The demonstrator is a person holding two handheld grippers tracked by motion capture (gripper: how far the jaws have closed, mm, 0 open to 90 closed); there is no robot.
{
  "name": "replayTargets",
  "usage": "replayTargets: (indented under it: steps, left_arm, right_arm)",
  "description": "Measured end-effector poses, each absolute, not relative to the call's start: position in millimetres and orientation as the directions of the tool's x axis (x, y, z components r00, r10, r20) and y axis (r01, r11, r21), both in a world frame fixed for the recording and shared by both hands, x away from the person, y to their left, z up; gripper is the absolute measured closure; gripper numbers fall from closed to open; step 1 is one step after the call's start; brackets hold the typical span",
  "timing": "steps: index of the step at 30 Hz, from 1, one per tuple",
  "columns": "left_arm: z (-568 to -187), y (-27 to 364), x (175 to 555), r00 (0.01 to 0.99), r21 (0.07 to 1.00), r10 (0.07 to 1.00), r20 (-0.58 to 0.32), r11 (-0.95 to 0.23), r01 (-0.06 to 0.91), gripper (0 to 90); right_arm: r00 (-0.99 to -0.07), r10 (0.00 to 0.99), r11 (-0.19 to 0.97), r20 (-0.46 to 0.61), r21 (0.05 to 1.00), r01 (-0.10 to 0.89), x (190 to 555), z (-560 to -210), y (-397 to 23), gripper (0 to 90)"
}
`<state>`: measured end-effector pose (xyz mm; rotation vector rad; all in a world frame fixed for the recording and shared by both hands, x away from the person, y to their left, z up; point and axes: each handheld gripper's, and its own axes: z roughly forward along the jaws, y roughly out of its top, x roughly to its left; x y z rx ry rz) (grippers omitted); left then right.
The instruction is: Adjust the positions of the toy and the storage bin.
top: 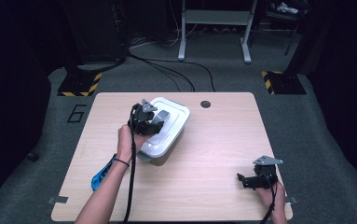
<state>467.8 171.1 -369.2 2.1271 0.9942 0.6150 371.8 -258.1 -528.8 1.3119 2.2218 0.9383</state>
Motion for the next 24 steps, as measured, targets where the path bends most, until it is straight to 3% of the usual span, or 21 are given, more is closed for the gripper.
replayTargets:
  steps: [8,24]
  left_arm:
    - [-368.9,167.7,473.6,0.588,0.740,0.797,0.135,-0.476,0.475,63.5]
    - [-367.4,169.3,472.6,0.588,0.746,0.795,0.150,-0.482,0.460,66.8]
  right_arm:
    - [-0.485,0.875,0.337,0.002,0.716,0.611,372.0,-528.9,-258.2,0.9]
    - [-0.484,0.875,0.337,0.002,0.717,0.611,372.0,-528.9,-258.3,1.0]
